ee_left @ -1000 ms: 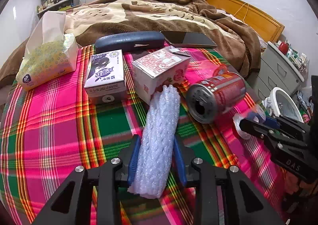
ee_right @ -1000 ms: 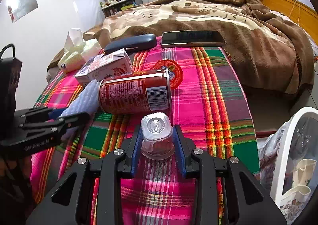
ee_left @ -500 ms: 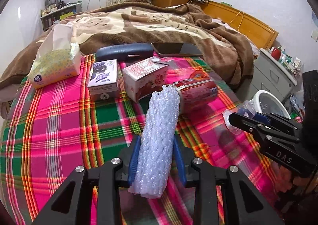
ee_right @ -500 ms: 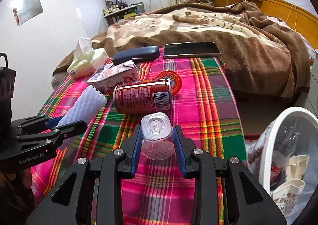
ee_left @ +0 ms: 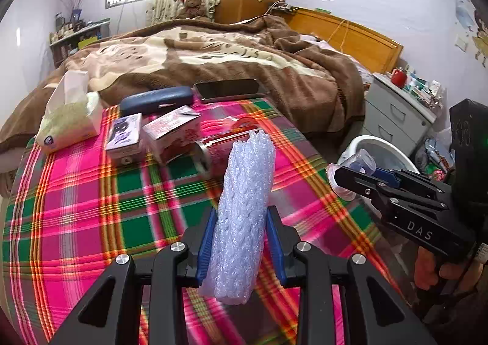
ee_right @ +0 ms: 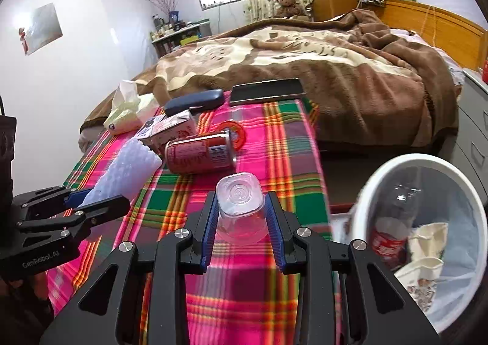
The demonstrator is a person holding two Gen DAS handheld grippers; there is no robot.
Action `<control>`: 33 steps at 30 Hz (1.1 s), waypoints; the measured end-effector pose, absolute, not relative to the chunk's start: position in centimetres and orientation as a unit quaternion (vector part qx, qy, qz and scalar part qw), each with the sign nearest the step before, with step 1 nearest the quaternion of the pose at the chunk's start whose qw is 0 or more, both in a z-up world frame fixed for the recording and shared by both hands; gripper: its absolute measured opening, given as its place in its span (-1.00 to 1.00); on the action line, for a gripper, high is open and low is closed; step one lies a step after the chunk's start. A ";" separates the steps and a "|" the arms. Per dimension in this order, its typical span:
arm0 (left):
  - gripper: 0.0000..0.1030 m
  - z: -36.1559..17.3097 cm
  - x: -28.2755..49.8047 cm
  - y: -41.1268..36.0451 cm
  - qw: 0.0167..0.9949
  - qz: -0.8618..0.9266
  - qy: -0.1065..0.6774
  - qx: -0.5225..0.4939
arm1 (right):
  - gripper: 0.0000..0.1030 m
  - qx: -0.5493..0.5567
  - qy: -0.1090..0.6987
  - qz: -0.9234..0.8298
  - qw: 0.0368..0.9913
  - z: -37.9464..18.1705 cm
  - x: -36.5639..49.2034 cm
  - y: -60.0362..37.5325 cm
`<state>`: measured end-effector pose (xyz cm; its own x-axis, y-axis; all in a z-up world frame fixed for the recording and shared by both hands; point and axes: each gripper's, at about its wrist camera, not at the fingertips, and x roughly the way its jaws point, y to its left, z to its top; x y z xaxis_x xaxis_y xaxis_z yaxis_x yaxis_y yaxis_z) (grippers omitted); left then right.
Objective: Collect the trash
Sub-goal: 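Carry the clear cup and foam net over the bin and open both tools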
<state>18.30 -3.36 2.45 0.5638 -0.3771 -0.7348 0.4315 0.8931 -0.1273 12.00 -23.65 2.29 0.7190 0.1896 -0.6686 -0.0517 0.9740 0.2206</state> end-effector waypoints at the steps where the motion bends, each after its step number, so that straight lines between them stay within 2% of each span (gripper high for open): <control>1: -0.35 2.6 18.1 -3.7 0.884 -0.231 0.406 0.033 | -0.37 0.094 0.368 0.063 0.923 2.4 11.8 -23.9; 19: -0.35 3.7 14.5 -14.5 0.869 -0.301 0.389 0.053 | -0.37 0.120 0.345 -0.031 0.930 3.1 7.1 -33.4; 33: -0.35 1.6 14.3 -24.3 0.836 -0.353 0.415 0.064 | -0.37 0.145 0.375 -0.098 0.910 0.6 5.7 -39.7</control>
<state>14.30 -24.31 1.57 0.4069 -0.5376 -0.7385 0.6430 0.7428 -0.1863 5.74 -39.74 0.61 0.6998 -0.0698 -0.7109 0.2872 0.9387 0.1906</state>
